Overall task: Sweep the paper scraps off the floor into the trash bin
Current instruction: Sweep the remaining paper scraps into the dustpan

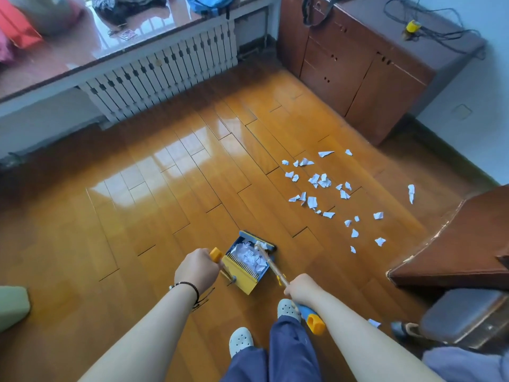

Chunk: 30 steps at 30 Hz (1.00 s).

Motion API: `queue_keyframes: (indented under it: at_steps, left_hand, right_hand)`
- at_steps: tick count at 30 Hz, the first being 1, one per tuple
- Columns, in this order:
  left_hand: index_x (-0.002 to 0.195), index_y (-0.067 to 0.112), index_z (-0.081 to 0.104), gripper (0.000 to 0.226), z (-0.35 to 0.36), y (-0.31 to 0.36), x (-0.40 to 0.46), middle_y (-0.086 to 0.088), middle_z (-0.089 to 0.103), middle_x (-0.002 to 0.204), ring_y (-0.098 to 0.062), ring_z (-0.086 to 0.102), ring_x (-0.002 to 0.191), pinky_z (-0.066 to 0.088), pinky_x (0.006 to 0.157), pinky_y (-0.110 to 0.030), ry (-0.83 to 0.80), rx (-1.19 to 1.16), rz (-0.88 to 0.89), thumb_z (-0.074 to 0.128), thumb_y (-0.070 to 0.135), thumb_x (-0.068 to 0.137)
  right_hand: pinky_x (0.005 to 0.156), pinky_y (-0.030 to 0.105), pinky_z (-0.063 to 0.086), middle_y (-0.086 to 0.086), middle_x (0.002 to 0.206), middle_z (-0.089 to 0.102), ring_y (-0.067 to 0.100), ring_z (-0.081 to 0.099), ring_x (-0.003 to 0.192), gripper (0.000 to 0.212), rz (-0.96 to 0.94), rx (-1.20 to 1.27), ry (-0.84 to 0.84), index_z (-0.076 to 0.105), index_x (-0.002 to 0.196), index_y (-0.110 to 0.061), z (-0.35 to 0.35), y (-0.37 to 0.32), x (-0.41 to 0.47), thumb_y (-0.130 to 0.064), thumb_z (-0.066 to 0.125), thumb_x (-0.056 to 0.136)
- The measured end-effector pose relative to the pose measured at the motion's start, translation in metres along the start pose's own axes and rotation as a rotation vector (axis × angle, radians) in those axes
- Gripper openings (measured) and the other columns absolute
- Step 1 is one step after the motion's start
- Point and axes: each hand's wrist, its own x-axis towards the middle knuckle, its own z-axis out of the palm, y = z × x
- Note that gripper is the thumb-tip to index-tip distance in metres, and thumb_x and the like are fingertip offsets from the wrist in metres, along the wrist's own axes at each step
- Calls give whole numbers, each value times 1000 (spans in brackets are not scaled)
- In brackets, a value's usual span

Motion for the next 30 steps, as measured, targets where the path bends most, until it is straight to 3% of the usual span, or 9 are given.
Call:
queue_keyframes:
  at_steps: [4,9,14,17,21,24,26,28,30]
  left_hand:
    - [80,21,62,23,-2,-8,2,0,65,71,-20,61,64,48,55,-31,-8,0,8,65,40,93]
    - [78,22,60,24,-7,-20,-4,1,63,68,-19,57,60,44,53,-26,-2,-14,11,65,39,94]
    - [79,21,60,26,-7,-32,-12,1,63,69,-19,57,60,44,52,-27,-8,-9,21,66,42,94]
    - [81,20,61,27,-5,-35,-10,1,63,70,-18,56,60,44,52,-27,-9,-12,22,66,43,93]
    - [80,19,62,27,-4,-38,-6,1,63,68,-19,56,58,44,51,-27,-10,-23,39,67,43,93]
    - [80,19,62,29,-3,-35,-5,0,63,67,-19,55,57,42,49,-27,-15,-16,49,67,45,92]
    - [79,21,62,30,-6,-29,-6,1,64,66,-18,56,56,42,48,-26,-12,-6,65,67,47,92]
    - [76,22,60,29,-10,-20,-5,2,62,65,-18,55,56,40,48,-26,-11,-1,85,66,45,93]
    - [74,23,57,30,-15,-10,-2,2,61,64,-18,55,57,39,50,-25,-9,-10,91,66,44,93]
  right_hand:
    - [70,35,57,6,75,61,17,60,59,18,-5,31,-7,67,102,-3,-7,6,-12,-15,67,89]
    - [76,39,58,16,96,69,28,69,80,26,-20,61,53,66,108,0,2,13,-18,-16,67,87]
    - [45,21,43,9,88,65,15,60,62,25,-33,58,89,64,112,0,23,3,-14,-13,61,91]
    - [36,17,38,7,71,58,15,55,52,23,0,95,64,62,111,2,34,-3,-11,-9,60,92]
    - [40,16,41,11,75,59,19,53,50,24,42,175,-13,61,111,7,37,-1,-16,-7,61,92]
    - [46,21,42,10,88,68,22,68,72,21,28,221,-30,63,110,3,32,5,-28,-8,59,93]
    - [43,19,39,3,76,63,11,59,59,6,-1,204,-28,62,93,-4,26,7,-35,-8,57,92]
    - [41,18,38,4,62,51,13,45,46,10,-12,206,-23,57,81,-5,18,6,-37,-6,57,91]
    - [41,19,41,9,61,52,17,45,41,5,3,267,-30,60,89,-2,7,6,-36,-5,57,91]
